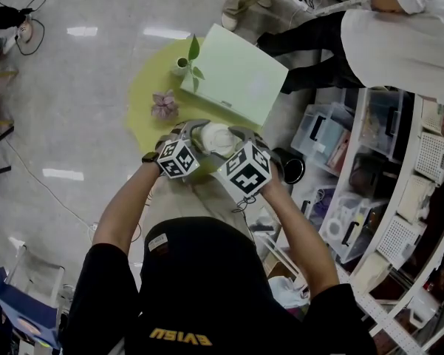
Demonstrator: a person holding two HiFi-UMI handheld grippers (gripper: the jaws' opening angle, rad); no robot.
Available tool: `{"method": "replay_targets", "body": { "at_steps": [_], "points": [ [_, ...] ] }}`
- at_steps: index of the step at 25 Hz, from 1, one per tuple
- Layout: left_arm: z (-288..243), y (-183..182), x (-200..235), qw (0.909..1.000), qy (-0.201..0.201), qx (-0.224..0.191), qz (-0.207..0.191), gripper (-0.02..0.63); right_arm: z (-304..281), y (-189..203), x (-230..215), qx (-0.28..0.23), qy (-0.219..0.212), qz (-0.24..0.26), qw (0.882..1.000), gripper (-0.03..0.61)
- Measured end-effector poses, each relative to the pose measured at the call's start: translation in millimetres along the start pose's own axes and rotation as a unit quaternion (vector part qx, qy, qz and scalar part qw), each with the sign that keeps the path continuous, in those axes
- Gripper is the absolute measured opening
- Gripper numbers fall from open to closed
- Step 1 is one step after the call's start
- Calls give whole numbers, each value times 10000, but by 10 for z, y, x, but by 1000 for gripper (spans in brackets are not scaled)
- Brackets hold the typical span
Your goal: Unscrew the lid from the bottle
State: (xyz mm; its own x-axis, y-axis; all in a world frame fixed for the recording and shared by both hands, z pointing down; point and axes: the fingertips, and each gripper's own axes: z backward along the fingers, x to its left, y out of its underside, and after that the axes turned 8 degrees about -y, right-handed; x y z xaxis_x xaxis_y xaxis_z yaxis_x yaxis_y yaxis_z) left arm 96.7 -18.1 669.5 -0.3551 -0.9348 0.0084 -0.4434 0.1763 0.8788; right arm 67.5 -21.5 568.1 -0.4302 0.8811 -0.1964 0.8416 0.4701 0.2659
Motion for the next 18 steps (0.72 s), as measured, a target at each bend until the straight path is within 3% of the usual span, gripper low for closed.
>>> {"method": "replay_targets", "body": {
  "at_steps": [18],
  "points": [
    [-2, 36, 6, 9999, 104, 53, -19, 385, -45, 7, 36, 773, -511, 1165, 9889, 324]
  ]
}}
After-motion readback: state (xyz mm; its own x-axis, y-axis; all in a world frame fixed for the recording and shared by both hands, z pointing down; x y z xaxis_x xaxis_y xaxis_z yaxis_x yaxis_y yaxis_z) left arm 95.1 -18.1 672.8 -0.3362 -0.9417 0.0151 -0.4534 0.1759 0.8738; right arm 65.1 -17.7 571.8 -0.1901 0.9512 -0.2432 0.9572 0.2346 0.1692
